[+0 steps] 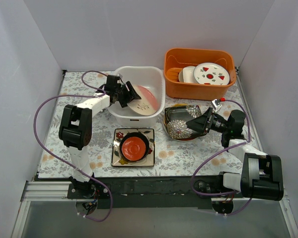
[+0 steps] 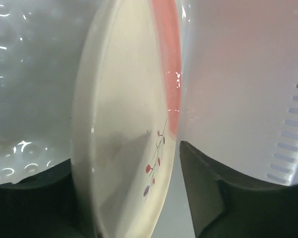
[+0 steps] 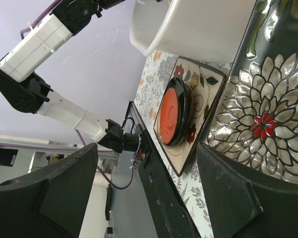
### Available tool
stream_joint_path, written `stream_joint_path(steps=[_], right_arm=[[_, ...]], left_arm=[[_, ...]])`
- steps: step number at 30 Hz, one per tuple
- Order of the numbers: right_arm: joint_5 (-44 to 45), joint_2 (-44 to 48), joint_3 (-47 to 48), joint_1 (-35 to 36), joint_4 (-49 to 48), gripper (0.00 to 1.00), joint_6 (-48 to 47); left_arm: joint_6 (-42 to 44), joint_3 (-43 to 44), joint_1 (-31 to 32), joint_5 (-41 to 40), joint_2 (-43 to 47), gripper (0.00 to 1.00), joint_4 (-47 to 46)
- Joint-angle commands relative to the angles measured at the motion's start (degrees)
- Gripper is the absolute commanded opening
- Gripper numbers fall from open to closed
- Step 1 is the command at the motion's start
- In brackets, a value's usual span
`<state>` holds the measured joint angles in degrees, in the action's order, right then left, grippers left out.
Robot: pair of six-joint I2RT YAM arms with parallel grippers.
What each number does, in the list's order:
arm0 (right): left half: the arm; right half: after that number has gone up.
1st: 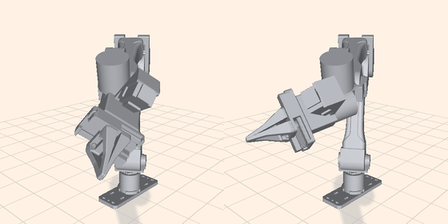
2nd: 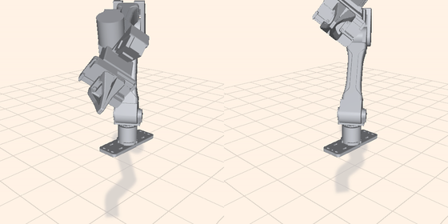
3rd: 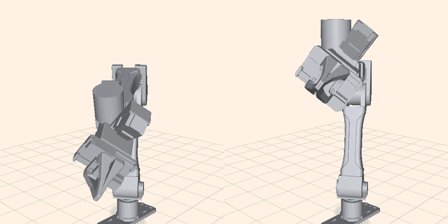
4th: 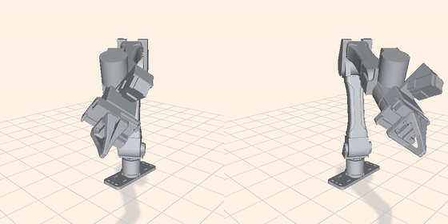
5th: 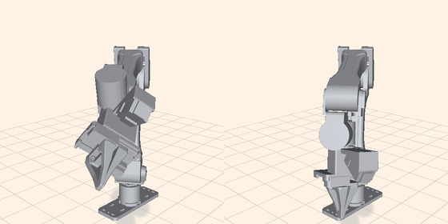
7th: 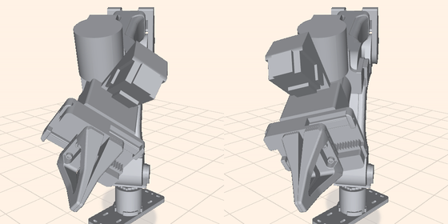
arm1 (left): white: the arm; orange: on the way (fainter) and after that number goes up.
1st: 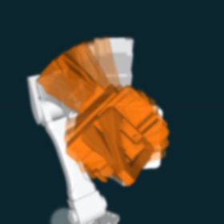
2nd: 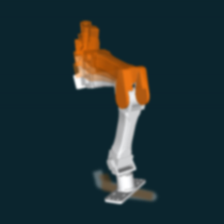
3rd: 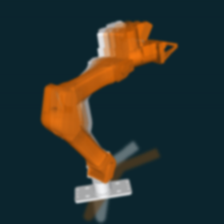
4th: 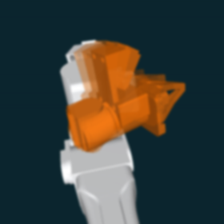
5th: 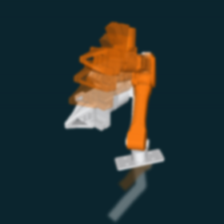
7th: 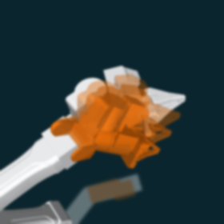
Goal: Place the plates into the plastic bin on the countertop
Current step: Place the plate in the plastic bin.
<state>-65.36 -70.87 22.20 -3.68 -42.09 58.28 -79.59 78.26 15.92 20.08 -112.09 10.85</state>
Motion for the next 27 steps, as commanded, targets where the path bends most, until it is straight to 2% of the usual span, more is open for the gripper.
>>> stream_joint_path(steps=[1,9,14,18,27], right_arm=[[-1.2,0.8,0.4,-0.2,-1.5,0.86,-0.7],[-0.7,1.3,-0.4,-0.1,-1.6,0.86,-0.4],[-0.6,1.8,-0.4,-0.2,-1.5,0.87,0.0],[-0.3,2.1,-0.4,-0.1,-0.8,0.87,-0.4],[-0.4,1.6,-0.1,-0.2,-0.7,0.87,-0.6]], left_arm=[[2.2,3.6,0.4,-1.4,2.8,0.65,1.6],[4.7,6.7,0.4,-3.9,1.7,0.79,7.7],[6.9,10.9,0.8,-7.8,0.5,0.85,13.4],[8.8,15.9,1.3,-10.5,-1.2,0.94,19.2],[13.8,27.8,3.1,-16.4,-6.6,0.98,33.3]])
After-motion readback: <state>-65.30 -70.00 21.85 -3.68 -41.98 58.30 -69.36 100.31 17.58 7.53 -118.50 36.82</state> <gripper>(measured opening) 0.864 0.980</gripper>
